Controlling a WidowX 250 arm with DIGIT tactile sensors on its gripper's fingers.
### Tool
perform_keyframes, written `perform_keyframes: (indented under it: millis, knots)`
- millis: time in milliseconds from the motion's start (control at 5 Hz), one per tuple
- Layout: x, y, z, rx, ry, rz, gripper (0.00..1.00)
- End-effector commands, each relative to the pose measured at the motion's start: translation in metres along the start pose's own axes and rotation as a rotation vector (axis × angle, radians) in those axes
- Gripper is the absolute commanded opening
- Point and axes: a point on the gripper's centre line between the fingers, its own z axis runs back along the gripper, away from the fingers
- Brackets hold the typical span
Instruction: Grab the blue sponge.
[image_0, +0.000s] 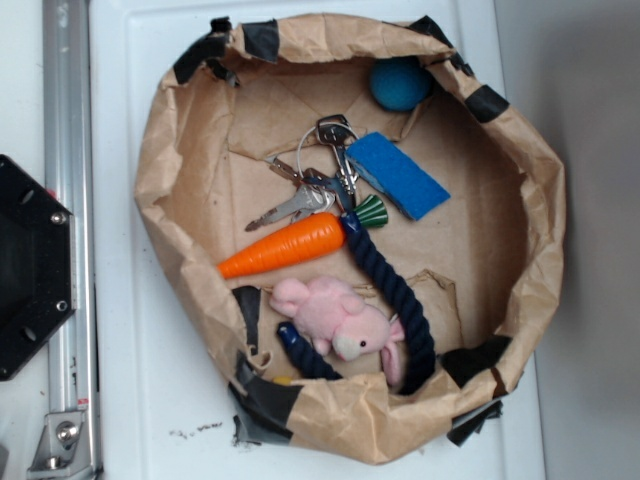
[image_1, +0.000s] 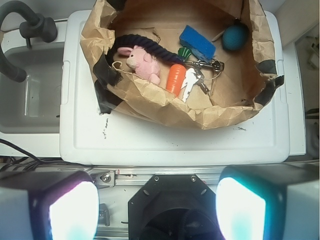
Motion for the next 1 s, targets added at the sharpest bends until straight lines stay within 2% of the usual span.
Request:
perform_keyframes:
  millis: [0,200,400,600,800]
  knots:
    - [0.0,0.0,0.0,0.0,0.0,0.0,1.0]
    - [0.047,0.025,-0.039,0.083,-0.078,-0.017,1.0]
    - [0.095,0.04,-0.066,0.125,-0.105,-0.025,1.0]
    - [0.125,0.057,-0.103,0.16,-0.099,-0.029,1.0]
    - [0.142,0.068,-0.139,0.199,-0.028,-0.052,1.0]
